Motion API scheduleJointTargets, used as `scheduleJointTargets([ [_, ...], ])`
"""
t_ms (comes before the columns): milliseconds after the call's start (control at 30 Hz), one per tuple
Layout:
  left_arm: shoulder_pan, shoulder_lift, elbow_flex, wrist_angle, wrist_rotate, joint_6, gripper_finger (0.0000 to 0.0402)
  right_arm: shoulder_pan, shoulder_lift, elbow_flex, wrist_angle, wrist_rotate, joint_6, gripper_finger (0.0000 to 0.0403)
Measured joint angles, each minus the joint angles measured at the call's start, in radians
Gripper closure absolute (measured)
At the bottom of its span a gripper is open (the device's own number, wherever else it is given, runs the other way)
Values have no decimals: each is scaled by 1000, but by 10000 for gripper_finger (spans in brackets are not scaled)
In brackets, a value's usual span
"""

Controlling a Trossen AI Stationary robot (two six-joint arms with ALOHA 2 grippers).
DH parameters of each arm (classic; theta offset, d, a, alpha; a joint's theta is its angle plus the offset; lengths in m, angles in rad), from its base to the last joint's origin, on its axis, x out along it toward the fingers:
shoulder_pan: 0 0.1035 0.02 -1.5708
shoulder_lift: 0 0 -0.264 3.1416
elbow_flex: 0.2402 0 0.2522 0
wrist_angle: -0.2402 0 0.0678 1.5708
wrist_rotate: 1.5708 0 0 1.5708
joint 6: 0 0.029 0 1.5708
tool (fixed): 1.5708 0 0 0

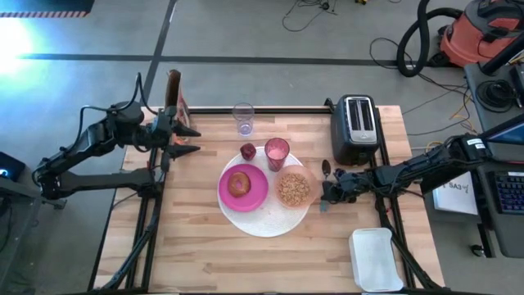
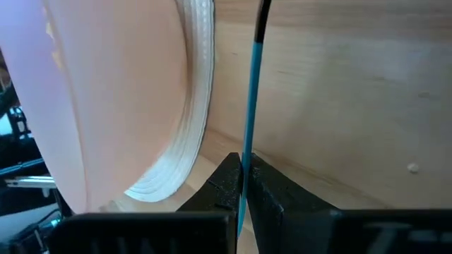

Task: Arrange a breakfast setting
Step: Put the spoon to the right of the orange bowl

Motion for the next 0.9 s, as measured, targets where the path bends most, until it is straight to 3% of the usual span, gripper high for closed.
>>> scheduleJointTargets([
  [233,0,0,0,-7,0,0,212,0,0,0,-1,-1,-37,375],
  [900,0,-11,0,-9,0,0,212,1,32,25,-11,-41,-66,374],
])
